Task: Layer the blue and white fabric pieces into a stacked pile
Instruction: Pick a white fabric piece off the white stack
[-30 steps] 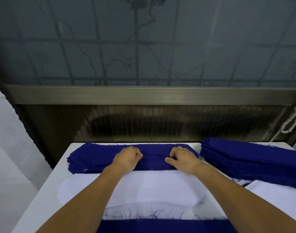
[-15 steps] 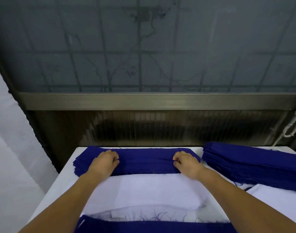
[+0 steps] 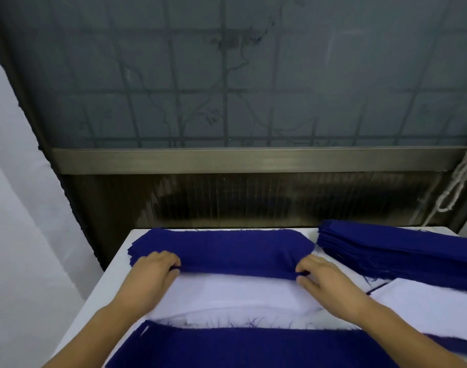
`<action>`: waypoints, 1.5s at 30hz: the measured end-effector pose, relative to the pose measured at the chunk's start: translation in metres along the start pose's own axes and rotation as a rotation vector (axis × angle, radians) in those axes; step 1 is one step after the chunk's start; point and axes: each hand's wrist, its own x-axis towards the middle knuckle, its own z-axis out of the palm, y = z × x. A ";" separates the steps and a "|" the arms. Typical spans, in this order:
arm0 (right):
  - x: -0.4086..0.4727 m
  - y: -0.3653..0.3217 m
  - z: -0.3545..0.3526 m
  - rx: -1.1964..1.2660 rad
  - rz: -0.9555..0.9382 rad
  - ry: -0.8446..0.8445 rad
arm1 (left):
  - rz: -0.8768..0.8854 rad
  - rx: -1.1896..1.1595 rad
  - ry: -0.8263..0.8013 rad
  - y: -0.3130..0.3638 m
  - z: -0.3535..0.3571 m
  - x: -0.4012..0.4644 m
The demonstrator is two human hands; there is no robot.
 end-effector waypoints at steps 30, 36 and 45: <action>-0.160 -0.005 0.006 -0.243 -0.250 0.208 | 0.312 -0.238 -0.084 0.024 0.001 -0.129; -0.160 -0.001 0.001 -0.257 -0.188 0.136 | 0.310 -0.183 -0.117 0.025 -0.002 -0.127; -0.148 0.001 0.005 -0.058 -0.069 0.096 | 0.118 -0.317 -0.272 0.038 -0.006 -0.117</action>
